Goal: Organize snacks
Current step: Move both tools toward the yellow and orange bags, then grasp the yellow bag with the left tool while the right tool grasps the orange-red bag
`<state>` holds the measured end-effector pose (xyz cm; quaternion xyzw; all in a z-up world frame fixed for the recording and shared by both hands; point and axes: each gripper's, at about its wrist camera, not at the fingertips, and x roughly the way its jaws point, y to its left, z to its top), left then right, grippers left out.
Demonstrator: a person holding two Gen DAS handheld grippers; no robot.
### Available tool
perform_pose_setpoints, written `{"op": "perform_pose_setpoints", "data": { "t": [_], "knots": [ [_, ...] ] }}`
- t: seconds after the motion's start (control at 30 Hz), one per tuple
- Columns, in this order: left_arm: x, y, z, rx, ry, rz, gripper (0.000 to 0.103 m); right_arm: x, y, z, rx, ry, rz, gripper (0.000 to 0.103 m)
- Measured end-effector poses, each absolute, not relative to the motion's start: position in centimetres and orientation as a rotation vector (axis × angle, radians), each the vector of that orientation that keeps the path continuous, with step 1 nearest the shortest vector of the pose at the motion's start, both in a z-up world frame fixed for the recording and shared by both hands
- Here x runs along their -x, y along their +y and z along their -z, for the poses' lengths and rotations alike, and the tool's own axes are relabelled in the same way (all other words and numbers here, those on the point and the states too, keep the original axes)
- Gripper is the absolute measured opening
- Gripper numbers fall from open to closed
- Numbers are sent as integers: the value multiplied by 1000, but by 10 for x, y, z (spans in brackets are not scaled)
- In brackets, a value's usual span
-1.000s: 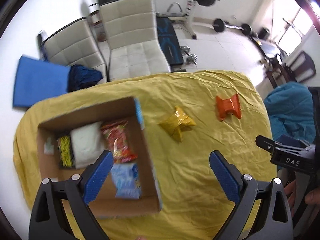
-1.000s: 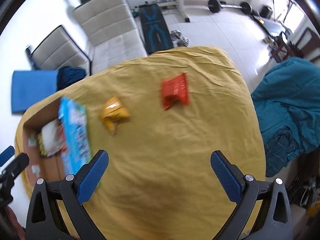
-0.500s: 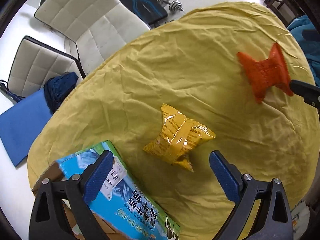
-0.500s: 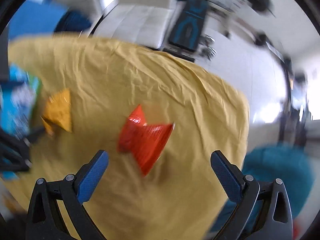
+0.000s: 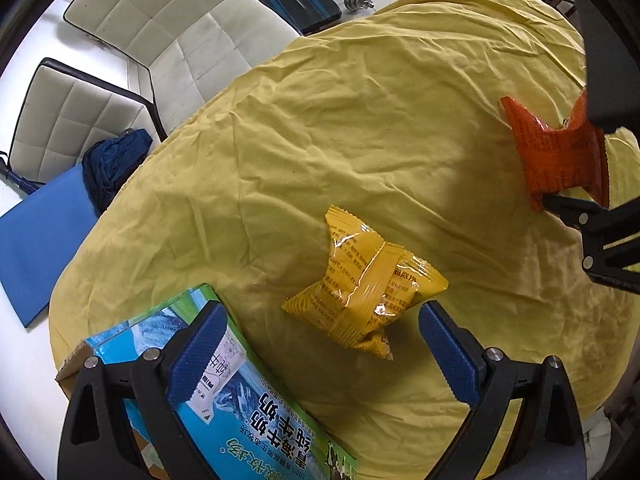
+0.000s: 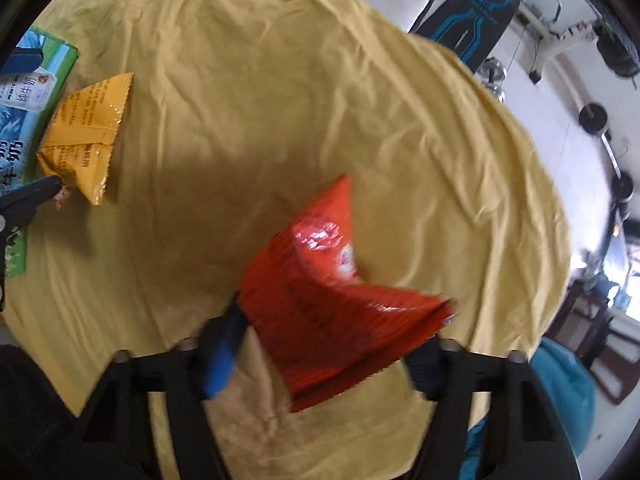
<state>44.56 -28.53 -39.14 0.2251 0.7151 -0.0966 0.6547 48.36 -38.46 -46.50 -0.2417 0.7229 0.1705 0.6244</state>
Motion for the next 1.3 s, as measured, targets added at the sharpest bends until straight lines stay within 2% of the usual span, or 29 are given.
{"op": "perform_pose_setpoints", "data": {
  "t": [0.07, 0.2, 0.4, 0.63, 0.67, 0.73, 0.77, 0.8, 0.9, 1.07, 1.3],
  "knots": [
    [-445, -288, 392, -516, 1623, 224, 98, -479, -387, 465, 532, 1661, -371, 60],
    [-443, -292, 392, -519, 1626, 238, 98, -462, -399, 467, 450, 1688, -306, 41],
    [-441, -297, 402, -500, 1667, 286, 98, -427, -446, 464, 40, 1728, -164, 38],
    [-444, -292, 430, -422, 1749, 300, 98, -362, -478, 455, -277, 1656, -70, 38],
    [-446, -289, 433, -400, 1749, 292, 97, -354, -482, 455, -305, 1644, -53, 39],
    [-448, -284, 434, -350, 1747, 265, 76, -338, -489, 456, -394, 1627, -31, 38],
    [-450, -282, 434, -339, 1746, 256, 61, -332, -492, 456, -425, 1620, -22, 39],
    [-449, -281, 433, -327, 1740, 244, 51, -322, -496, 457, -463, 1606, -8, 39],
    [-442, -279, 424, -293, 1711, 235, 46, -295, -502, 455, -555, 1570, 24, 38],
    [-403, -285, 412, -231, 1705, 237, 44, -265, -513, 451, -644, 1535, 52, 38],
    [-319, -290, 420, -95, 1827, 272, 44, -204, -511, 453, -752, 1551, 77, 38]
  ]
}}
